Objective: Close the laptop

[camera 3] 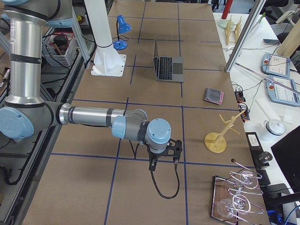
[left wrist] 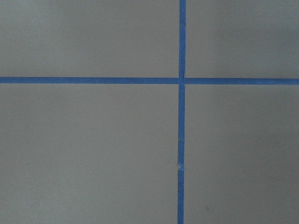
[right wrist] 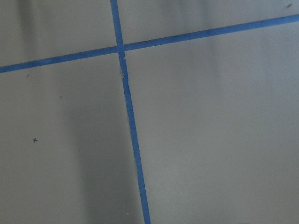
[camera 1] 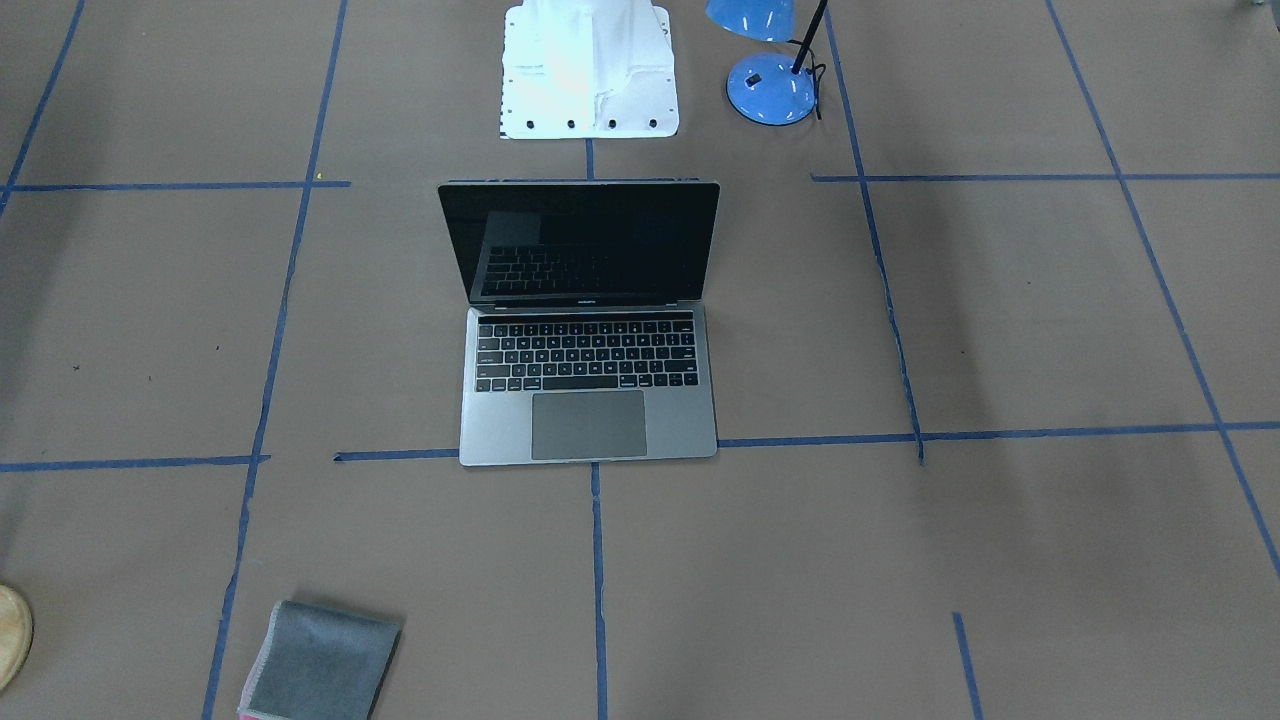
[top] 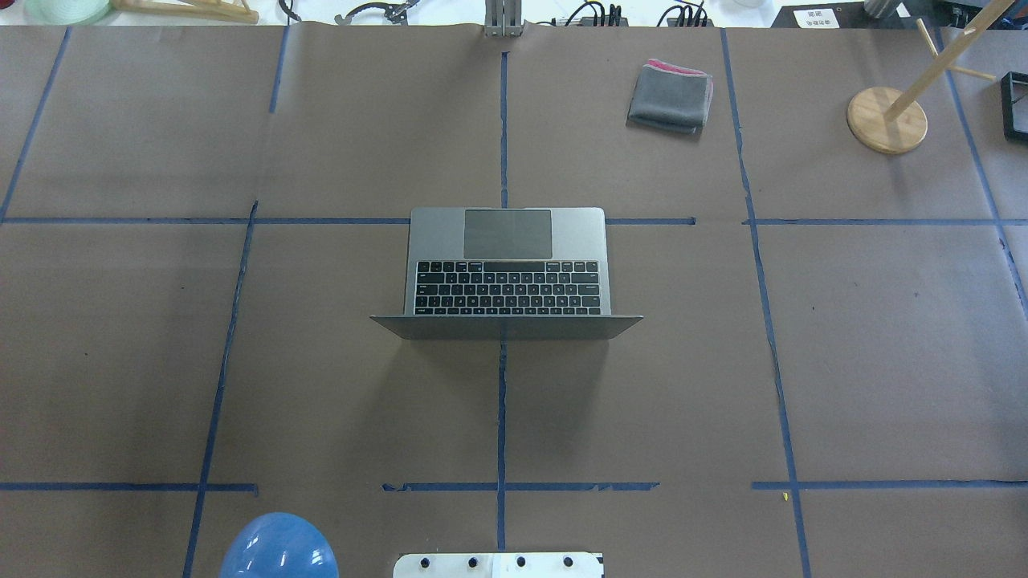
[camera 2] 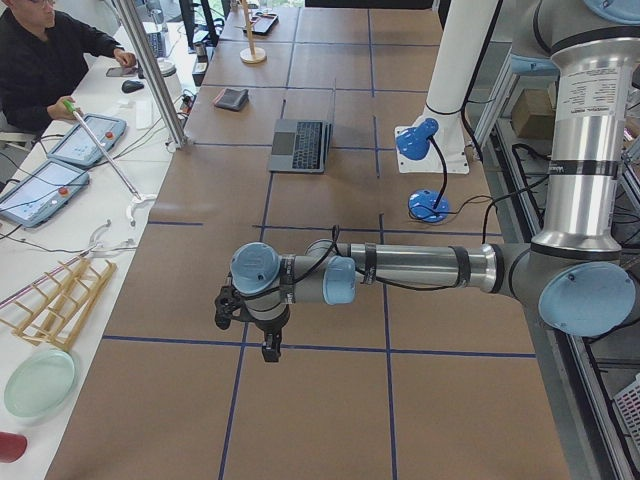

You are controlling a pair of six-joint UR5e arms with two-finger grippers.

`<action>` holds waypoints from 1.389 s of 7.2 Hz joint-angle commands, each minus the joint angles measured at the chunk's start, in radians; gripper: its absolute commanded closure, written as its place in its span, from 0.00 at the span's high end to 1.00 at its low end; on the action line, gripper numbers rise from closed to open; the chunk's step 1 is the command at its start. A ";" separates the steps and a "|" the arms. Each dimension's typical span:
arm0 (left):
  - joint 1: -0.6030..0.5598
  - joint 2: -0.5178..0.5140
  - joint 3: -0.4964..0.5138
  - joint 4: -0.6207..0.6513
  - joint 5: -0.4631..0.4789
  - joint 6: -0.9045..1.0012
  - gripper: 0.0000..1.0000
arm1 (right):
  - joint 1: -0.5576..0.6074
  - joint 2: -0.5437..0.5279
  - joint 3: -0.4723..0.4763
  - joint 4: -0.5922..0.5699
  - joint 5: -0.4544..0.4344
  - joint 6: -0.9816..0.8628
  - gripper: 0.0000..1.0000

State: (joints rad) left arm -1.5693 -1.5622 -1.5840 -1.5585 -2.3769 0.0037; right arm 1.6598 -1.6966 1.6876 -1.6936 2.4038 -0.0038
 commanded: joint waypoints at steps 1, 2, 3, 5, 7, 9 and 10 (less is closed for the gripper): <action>0.000 -0.002 0.001 0.000 -0.001 -0.001 1.00 | 0.000 -0.001 0.000 0.000 -0.002 -0.002 1.00; 0.000 -0.001 0.001 0.000 -0.002 -0.001 1.00 | 0.000 0.000 0.000 0.000 0.000 0.005 1.00; 0.000 -0.001 0.001 0.000 -0.002 -0.001 1.00 | 0.000 0.000 0.000 0.000 0.000 0.005 1.00; 0.000 0.004 0.001 -0.011 -0.002 0.001 1.00 | 0.000 0.000 0.001 0.000 0.002 0.010 1.00; 0.002 0.004 0.002 -0.011 -0.002 0.002 1.00 | 0.000 0.000 0.007 0.000 0.003 0.013 1.00; 0.000 0.004 0.004 -0.012 -0.004 0.001 1.00 | 0.000 0.021 0.010 -0.004 0.012 0.016 1.00; 0.000 0.001 0.002 -0.012 -0.005 0.001 1.00 | 0.000 0.022 0.011 -0.006 0.012 0.018 1.00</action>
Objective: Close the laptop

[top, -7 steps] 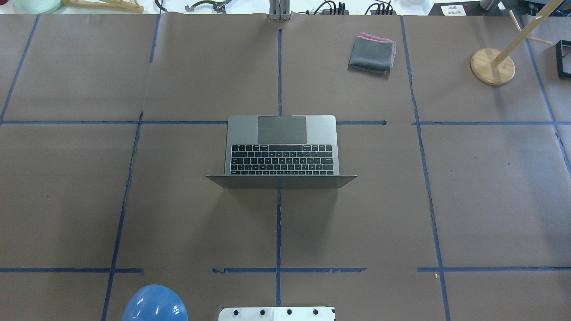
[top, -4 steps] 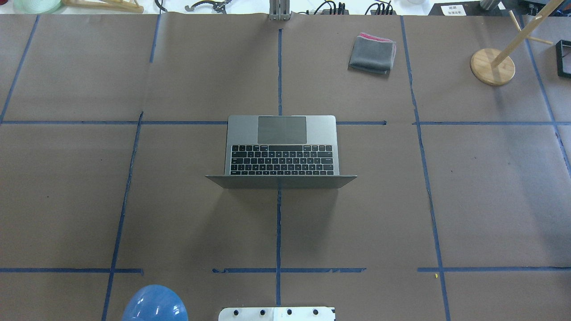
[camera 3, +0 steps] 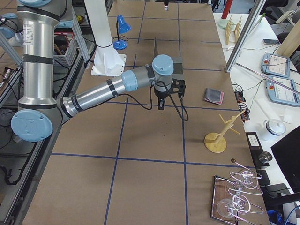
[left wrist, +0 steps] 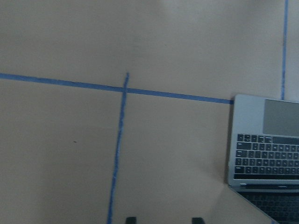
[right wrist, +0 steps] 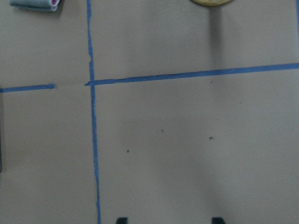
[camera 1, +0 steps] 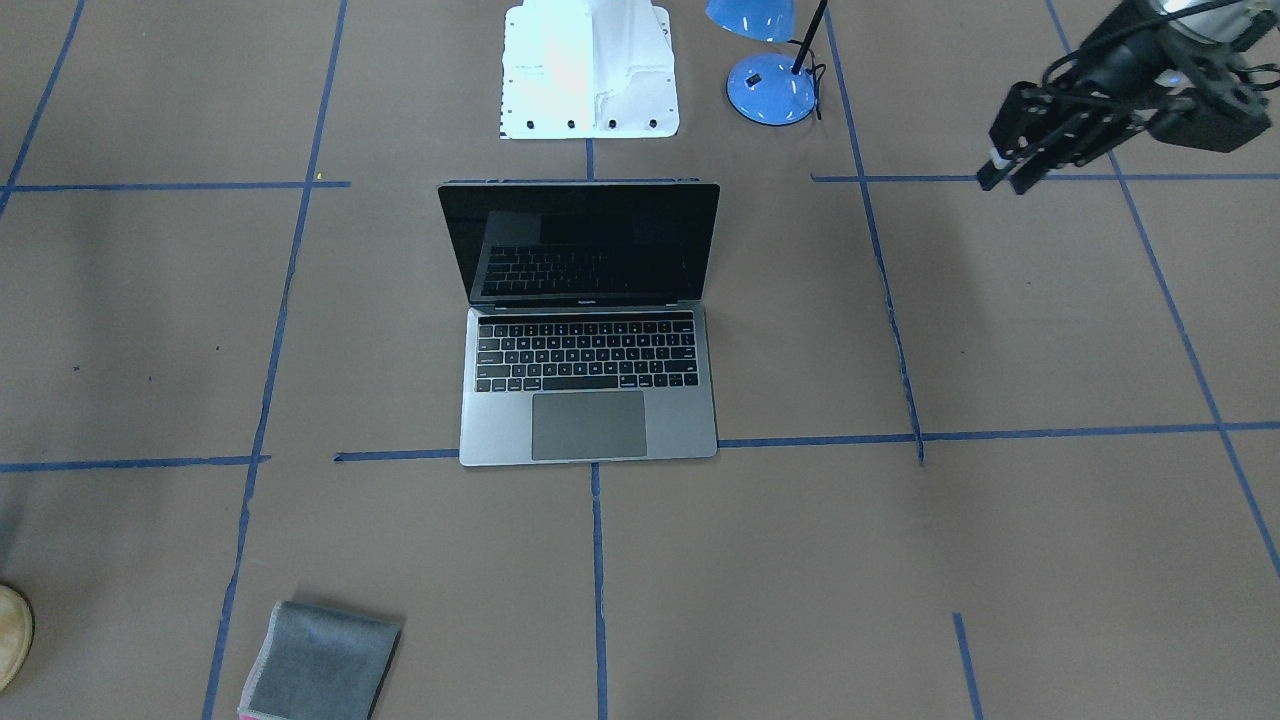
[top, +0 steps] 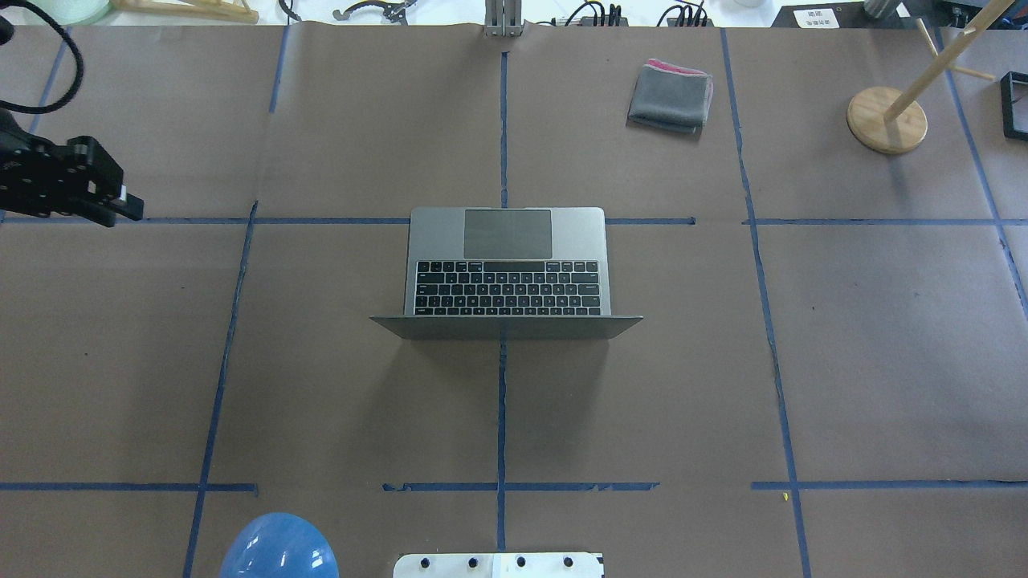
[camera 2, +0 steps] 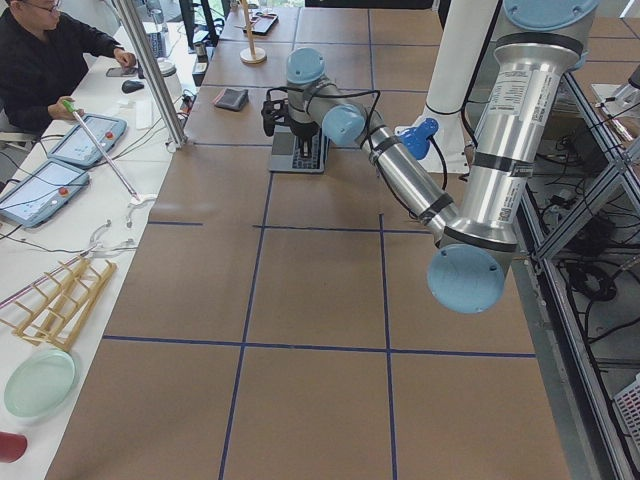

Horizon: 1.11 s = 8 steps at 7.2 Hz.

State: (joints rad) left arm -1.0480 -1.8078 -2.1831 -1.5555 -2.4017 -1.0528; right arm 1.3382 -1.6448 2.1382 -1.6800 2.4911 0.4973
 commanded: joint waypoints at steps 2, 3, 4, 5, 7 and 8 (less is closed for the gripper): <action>0.170 -0.137 -0.004 -0.002 0.031 -0.176 0.00 | -0.244 -0.009 0.089 0.400 -0.067 0.515 0.20; 0.254 -0.159 -0.020 -0.002 0.129 -0.223 0.00 | -0.377 -0.006 0.101 0.510 -0.183 0.641 0.10; 0.384 -0.180 -0.033 -0.005 0.253 -0.310 0.00 | -0.542 -0.003 0.149 0.532 -0.360 0.699 0.05; 0.435 -0.200 -0.035 -0.005 0.310 -0.343 0.00 | -0.653 0.006 0.192 0.533 -0.450 0.789 0.01; 0.479 -0.218 -0.034 -0.014 0.312 -0.365 0.00 | -0.788 0.060 0.215 0.533 -0.515 0.828 0.00; 0.514 -0.219 -0.030 -0.014 0.340 -0.372 0.00 | -0.912 0.094 0.215 0.531 -0.640 0.872 0.00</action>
State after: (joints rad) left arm -0.5719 -2.0212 -2.2159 -1.5683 -2.0859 -1.4144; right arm 0.5533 -1.5875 2.3481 -1.1487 1.9643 1.3247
